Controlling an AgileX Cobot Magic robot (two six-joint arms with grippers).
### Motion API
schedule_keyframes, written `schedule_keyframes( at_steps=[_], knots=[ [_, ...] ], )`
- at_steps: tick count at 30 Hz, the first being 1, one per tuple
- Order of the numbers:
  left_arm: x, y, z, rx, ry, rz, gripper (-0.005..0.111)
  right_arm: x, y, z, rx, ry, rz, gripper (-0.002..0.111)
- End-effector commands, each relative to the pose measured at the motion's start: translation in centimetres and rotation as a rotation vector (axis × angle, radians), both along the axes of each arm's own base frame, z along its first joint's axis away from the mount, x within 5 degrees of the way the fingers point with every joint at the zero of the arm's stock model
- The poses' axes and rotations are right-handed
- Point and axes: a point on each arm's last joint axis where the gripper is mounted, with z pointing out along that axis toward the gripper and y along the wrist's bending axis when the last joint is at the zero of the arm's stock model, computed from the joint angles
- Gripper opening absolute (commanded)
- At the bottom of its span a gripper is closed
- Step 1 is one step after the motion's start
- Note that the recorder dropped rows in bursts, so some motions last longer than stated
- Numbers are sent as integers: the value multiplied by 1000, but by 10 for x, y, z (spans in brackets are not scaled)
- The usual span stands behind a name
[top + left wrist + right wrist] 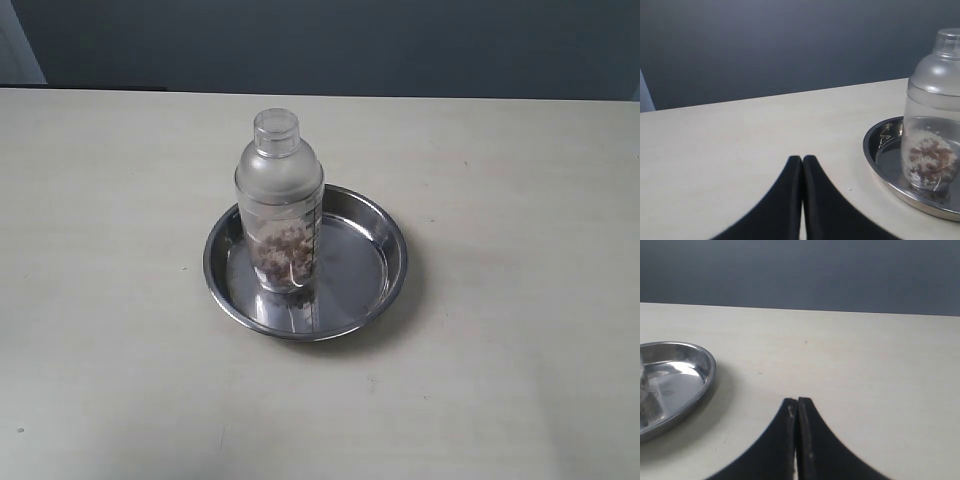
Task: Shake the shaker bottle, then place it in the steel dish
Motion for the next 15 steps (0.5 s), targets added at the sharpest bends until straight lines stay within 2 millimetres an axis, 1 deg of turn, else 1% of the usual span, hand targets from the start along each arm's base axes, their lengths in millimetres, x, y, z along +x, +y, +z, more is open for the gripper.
schedule_keyframes(
  at_steps=[1, 15],
  knots=[
    [0, 1, 1, 19, -19, 6, 0, 0, 0, 1, 1, -12, 3, -1],
    [0, 1, 0, 33, -15, 7, 0, 0, 0, 1, 1, -12, 3, -1]
  ],
)
